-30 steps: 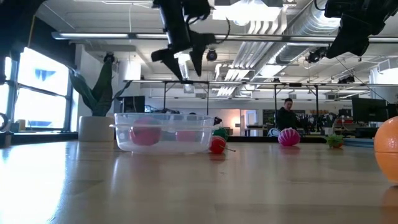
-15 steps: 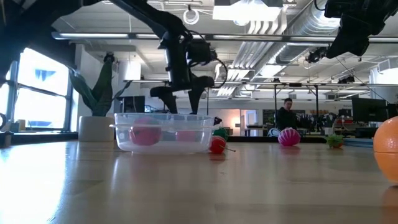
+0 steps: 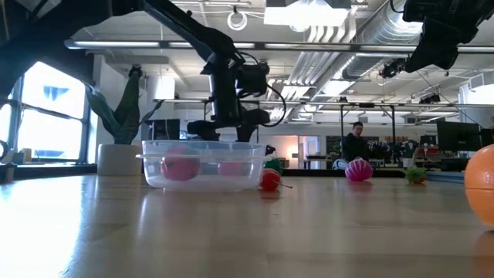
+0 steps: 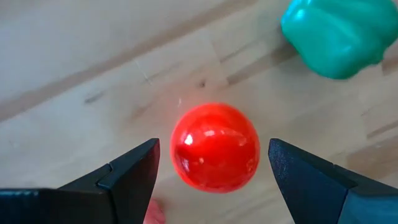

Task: Pick and placing Produce into tupperware
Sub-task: Put the orange tomato into the transparent container

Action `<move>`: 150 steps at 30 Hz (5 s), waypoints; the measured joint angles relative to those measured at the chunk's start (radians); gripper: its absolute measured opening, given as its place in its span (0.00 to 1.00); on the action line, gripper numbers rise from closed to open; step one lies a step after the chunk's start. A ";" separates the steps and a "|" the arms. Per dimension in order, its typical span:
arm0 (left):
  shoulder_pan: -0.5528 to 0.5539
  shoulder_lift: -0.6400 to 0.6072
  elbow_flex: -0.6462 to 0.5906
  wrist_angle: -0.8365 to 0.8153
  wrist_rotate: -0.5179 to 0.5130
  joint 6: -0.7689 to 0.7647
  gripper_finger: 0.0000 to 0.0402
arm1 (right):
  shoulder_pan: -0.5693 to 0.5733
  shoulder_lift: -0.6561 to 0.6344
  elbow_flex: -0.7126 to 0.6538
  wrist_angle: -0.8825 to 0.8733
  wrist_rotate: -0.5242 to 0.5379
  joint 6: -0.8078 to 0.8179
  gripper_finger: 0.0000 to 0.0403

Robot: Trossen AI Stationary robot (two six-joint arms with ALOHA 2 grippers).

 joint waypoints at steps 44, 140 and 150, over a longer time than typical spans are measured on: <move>-0.020 0.075 0.002 0.033 0.029 0.059 0.89 | 0.000 0.000 0.000 0.000 0.000 0.000 0.00; -0.491 -0.111 -0.095 -0.132 -0.105 -0.195 0.67 | 0.000 0.000 0.000 0.000 0.000 0.000 0.00; -0.491 -0.122 -0.252 0.053 -0.035 -0.208 0.67 | 0.000 0.000 0.000 0.000 0.000 0.000 0.00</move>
